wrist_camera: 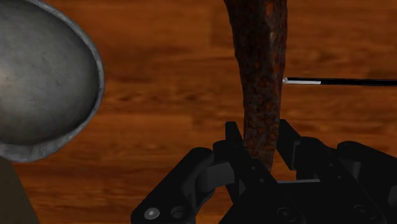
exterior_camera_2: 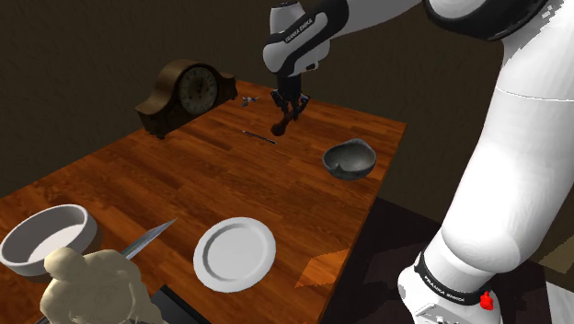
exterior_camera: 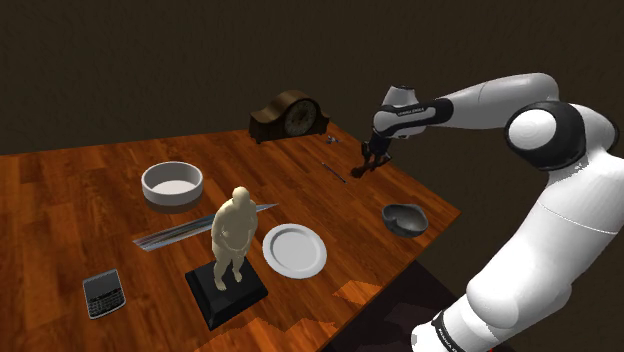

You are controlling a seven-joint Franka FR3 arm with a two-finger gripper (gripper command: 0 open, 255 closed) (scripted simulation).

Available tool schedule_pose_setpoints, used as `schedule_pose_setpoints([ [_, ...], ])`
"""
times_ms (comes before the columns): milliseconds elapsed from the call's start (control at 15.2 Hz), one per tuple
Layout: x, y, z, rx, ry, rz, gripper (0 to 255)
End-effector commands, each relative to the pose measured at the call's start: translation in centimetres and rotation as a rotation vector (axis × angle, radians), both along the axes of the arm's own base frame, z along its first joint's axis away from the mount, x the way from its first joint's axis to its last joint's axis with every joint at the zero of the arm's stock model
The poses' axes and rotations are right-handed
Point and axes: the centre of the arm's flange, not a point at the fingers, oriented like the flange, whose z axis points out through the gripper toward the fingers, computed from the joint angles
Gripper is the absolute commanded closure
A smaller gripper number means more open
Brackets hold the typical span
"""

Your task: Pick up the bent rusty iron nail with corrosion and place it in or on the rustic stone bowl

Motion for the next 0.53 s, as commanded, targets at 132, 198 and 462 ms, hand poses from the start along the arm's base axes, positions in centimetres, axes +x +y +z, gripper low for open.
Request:
schedule_pose_setpoints([
  [132,0.0,0.0,2.2,0.000,0.000,0.000,255],
  [198,0.0,0.0,2.7,0.000,0.000,0.000,255],
  [462,-1.4,0.0,4.0,0.000,0.000,0.000,255],
])
